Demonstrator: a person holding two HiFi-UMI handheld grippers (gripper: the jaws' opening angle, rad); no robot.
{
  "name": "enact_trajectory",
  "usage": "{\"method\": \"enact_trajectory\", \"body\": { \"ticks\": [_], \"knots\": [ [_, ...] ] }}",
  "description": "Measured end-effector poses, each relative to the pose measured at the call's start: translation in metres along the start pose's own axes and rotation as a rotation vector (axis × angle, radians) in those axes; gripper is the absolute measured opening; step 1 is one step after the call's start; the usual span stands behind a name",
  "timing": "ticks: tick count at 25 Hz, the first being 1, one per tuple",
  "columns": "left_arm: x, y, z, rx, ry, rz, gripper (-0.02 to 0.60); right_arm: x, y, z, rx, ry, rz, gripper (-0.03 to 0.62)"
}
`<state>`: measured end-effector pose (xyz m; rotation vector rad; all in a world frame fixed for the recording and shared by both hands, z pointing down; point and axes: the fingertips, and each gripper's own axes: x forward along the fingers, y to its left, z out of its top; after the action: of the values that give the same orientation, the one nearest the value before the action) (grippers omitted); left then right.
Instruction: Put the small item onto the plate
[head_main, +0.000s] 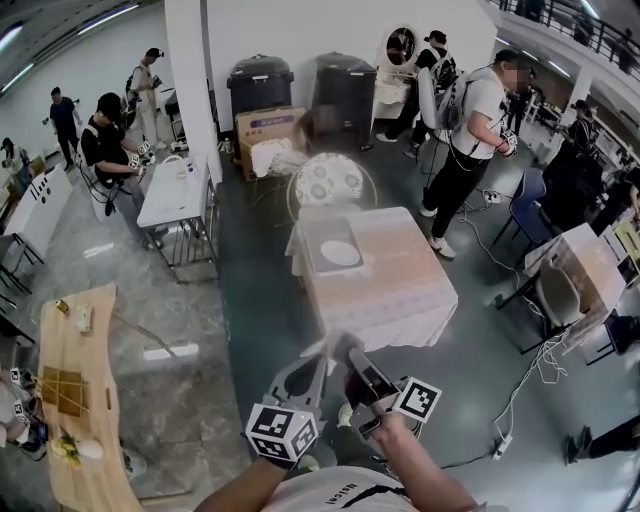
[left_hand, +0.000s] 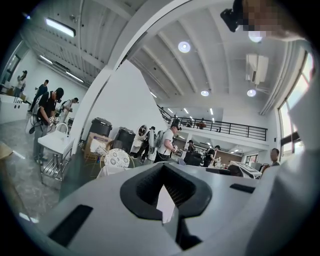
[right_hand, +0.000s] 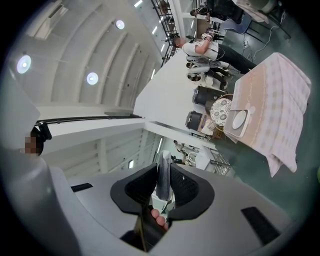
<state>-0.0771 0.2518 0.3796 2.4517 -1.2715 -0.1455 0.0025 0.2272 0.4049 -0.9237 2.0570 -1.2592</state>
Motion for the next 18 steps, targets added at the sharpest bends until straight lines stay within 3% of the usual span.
{"method": "enact_trajectory", "body": {
  "ticks": [7, 18],
  "knots": [
    [0.044, 0.033, 0.003, 0.003, -0.004, 0.068, 0.006, 0.045, -0.038, 0.020, 0.048, 0.049, 0.010, 0.091],
    [0.179, 0.068, 0.023, -0.010, -0.003, 0.138, 0.006, 0.124, -0.101, 0.123, 0.082, 0.108, 0.021, 0.091]
  ]
}}
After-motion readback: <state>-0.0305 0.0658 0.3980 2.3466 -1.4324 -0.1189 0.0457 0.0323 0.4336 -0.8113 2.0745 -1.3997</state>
